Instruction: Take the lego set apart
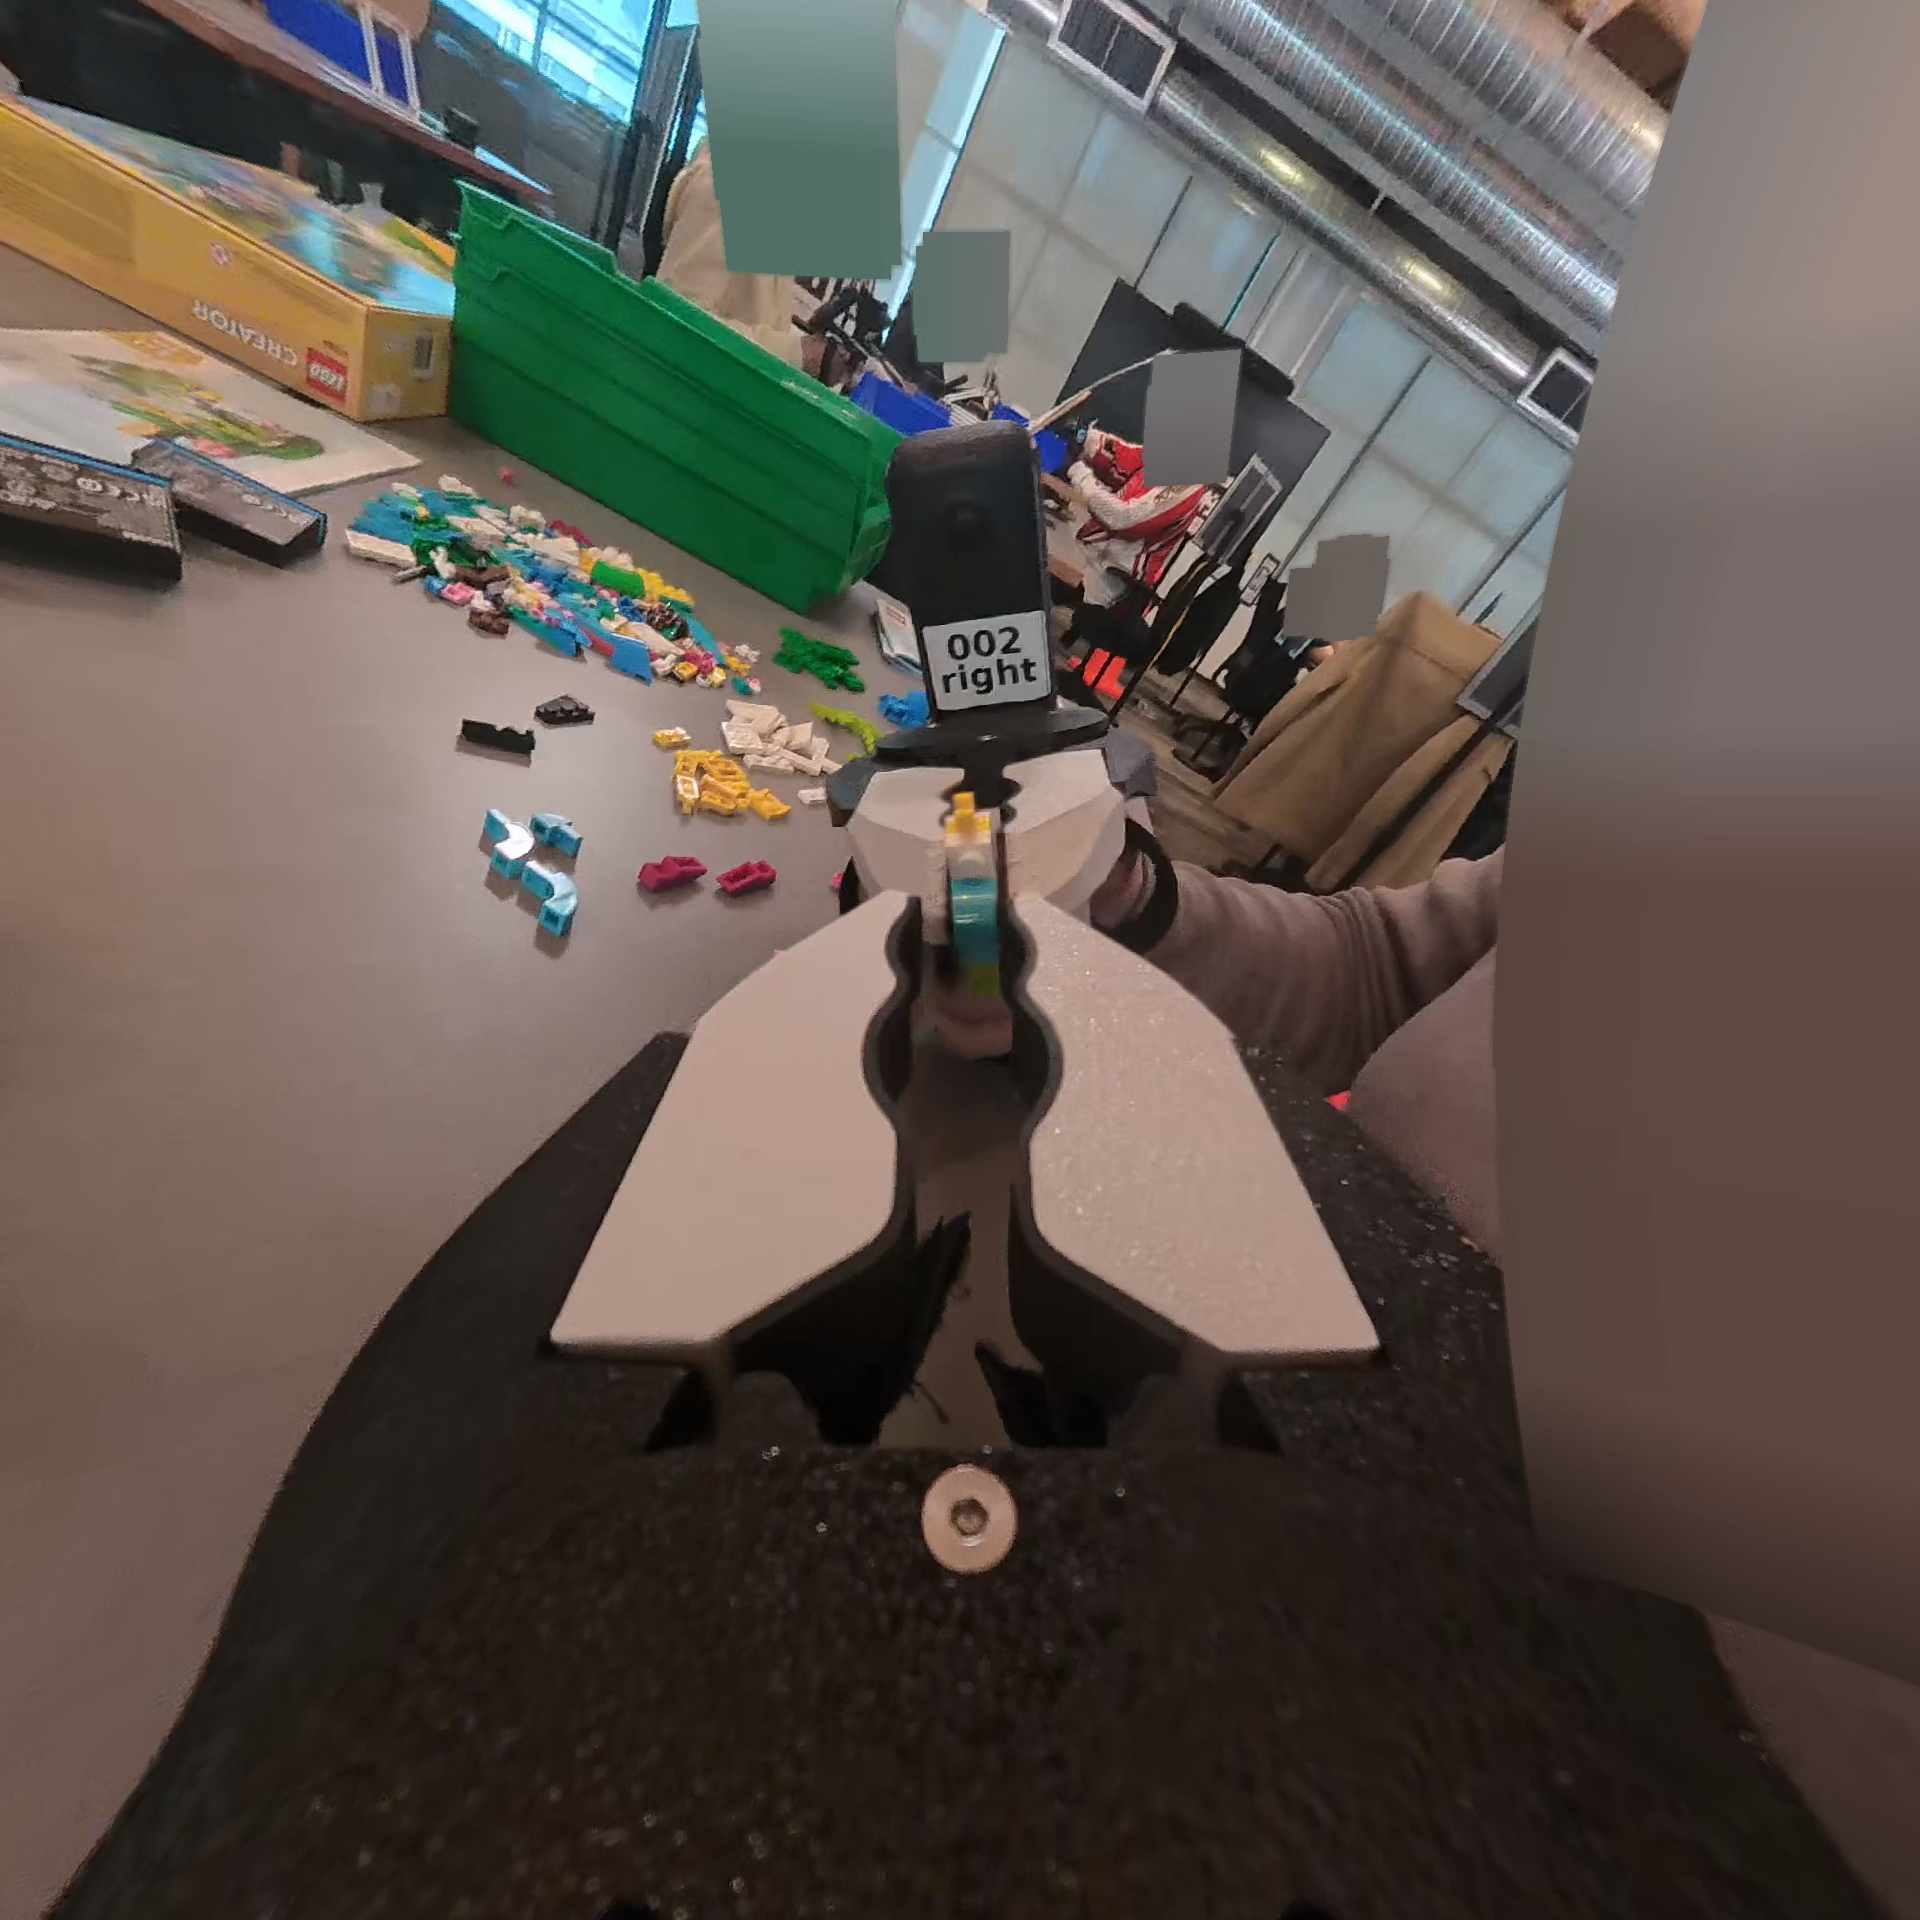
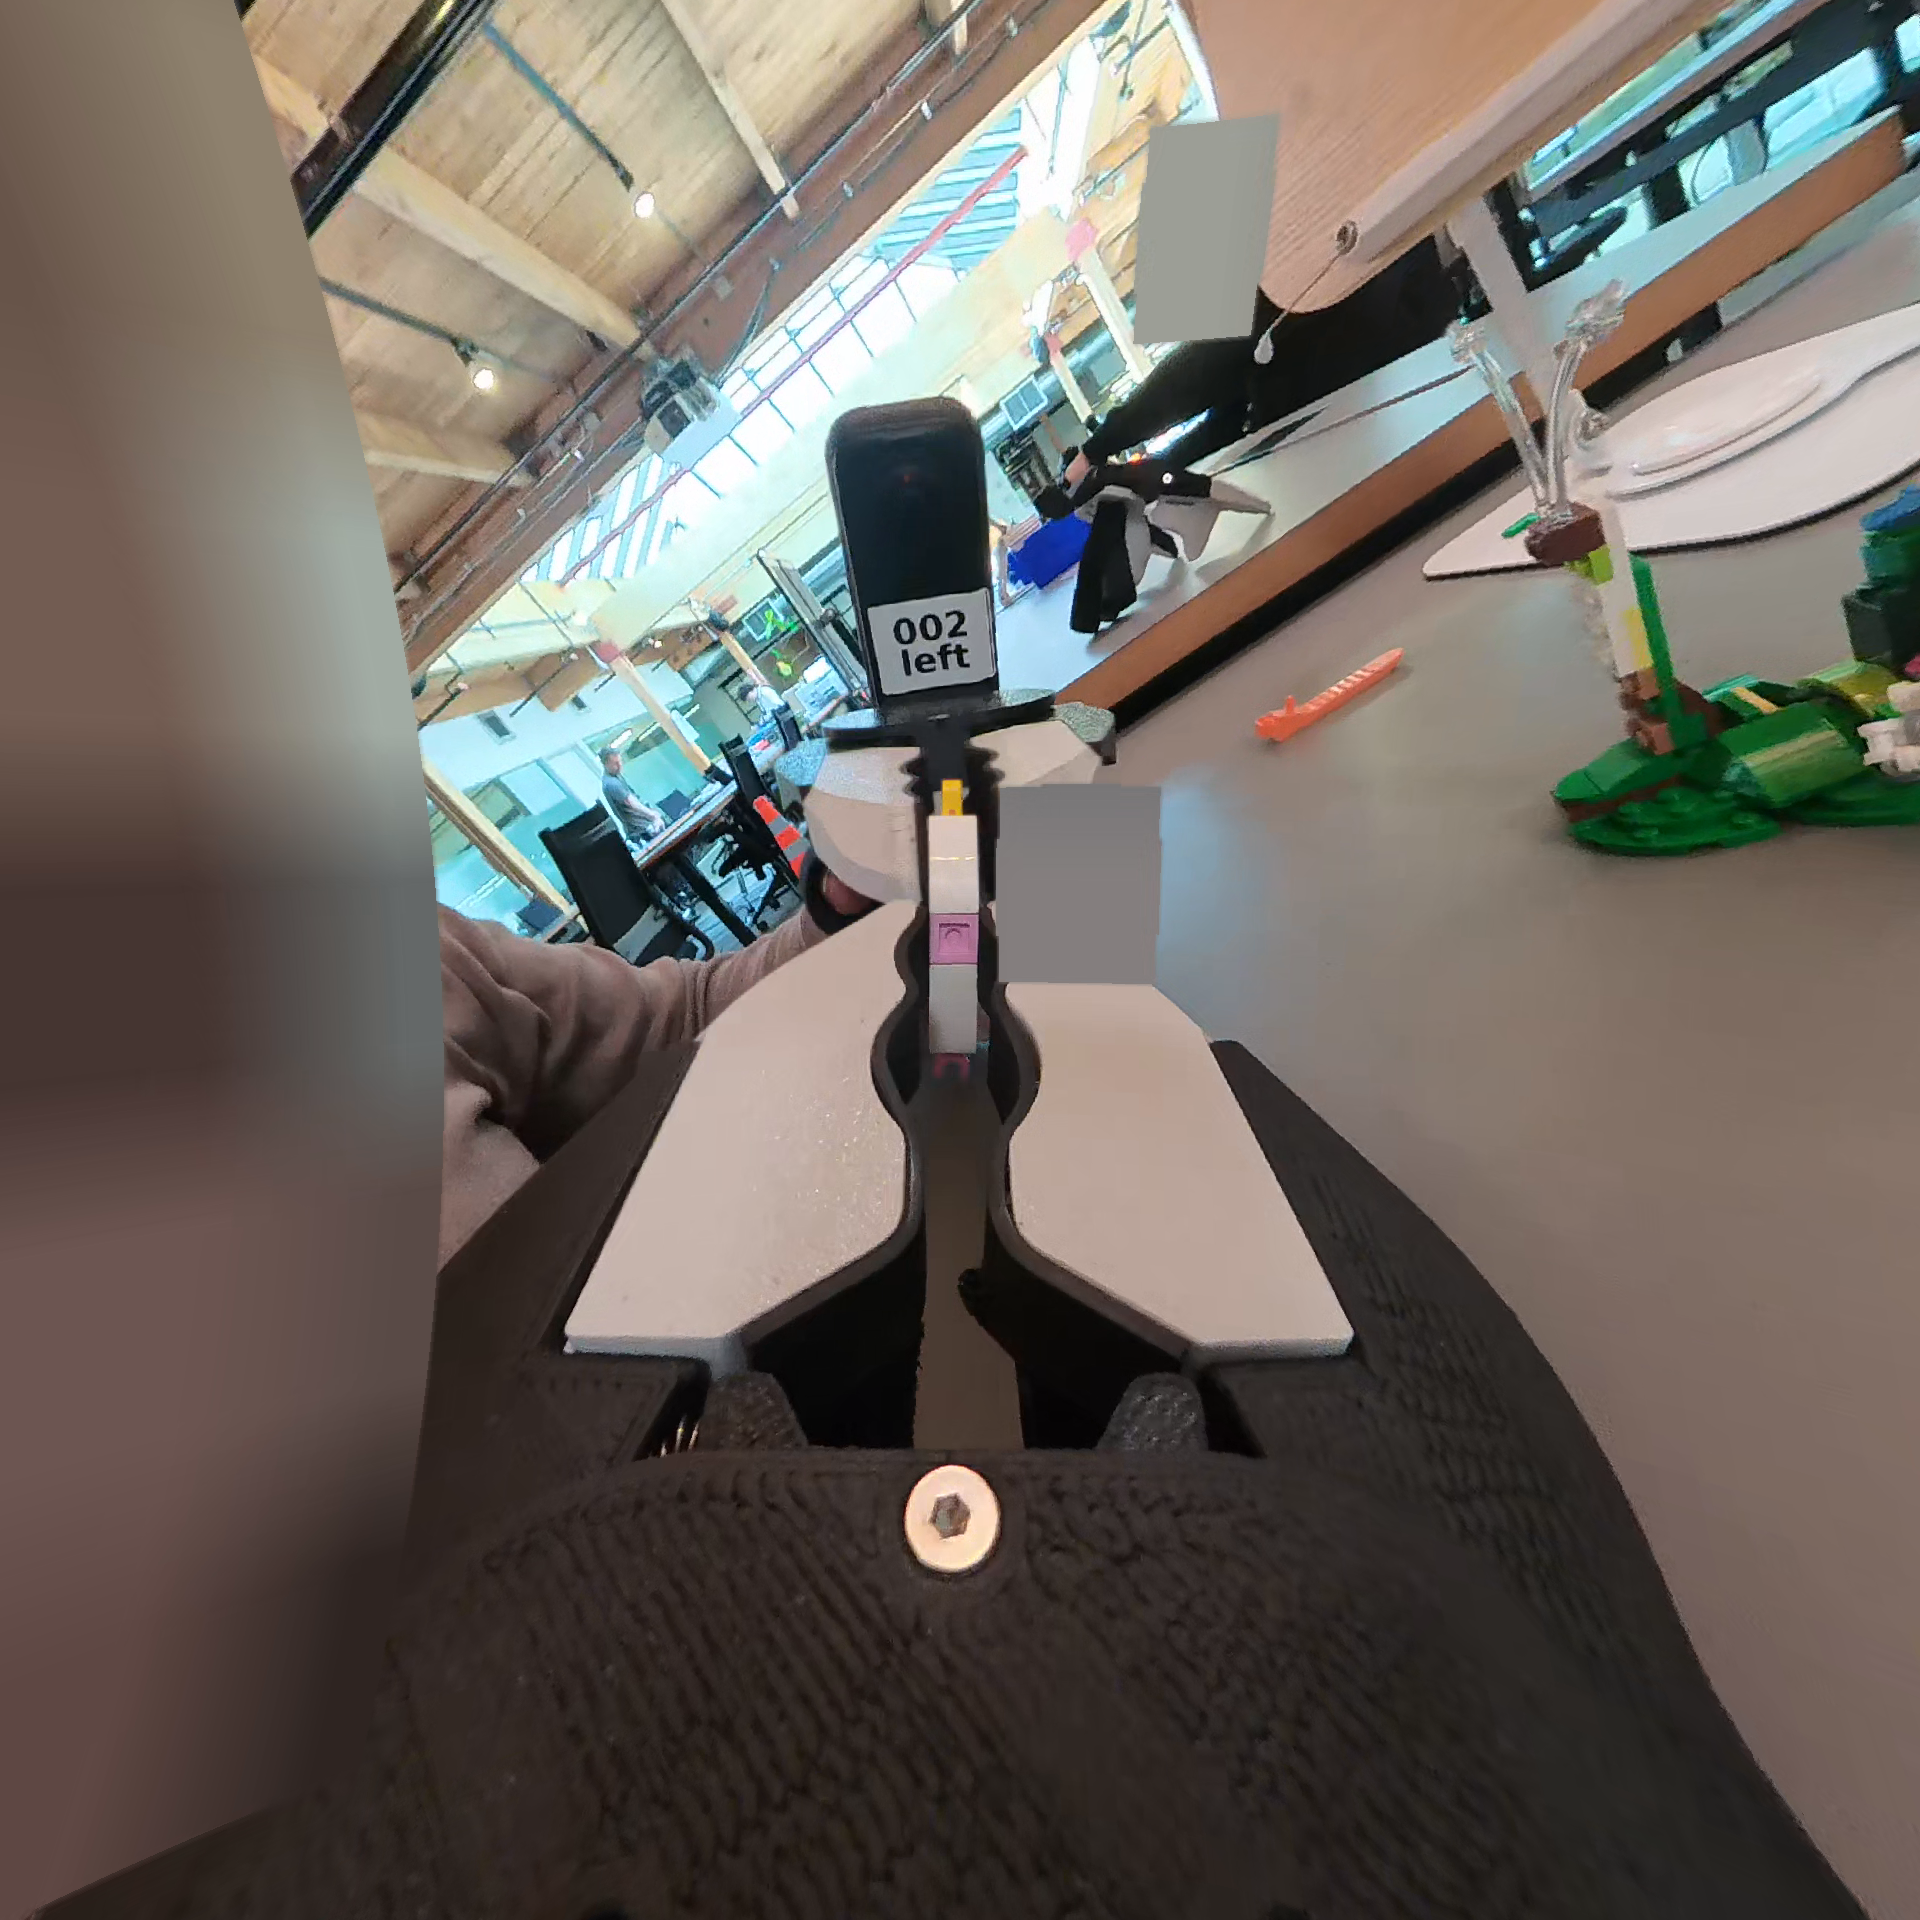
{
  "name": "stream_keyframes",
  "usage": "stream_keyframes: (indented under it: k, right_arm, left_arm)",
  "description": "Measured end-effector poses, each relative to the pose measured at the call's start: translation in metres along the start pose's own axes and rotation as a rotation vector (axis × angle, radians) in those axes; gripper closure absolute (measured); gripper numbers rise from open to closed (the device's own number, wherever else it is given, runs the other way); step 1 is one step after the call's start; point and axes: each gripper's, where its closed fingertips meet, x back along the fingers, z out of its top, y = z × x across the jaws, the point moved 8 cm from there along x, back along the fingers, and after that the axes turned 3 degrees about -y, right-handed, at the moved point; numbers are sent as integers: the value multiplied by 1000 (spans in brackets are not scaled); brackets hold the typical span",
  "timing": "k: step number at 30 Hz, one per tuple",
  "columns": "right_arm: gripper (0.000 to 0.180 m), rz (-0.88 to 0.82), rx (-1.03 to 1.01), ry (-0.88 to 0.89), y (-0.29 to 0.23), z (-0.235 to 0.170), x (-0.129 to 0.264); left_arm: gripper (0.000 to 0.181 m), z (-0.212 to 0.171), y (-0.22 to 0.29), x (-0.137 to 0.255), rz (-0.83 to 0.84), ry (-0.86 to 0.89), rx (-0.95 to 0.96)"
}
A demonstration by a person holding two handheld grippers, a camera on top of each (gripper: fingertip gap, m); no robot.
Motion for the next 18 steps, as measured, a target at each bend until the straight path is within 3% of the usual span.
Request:
stream_keyframes:
  k: [18]
  right_arm:
    - [173, -54, 139, -115, 0, -2, 7]
  left_arm:
    - [174, -6, -2, 3, -22, -93, 2]
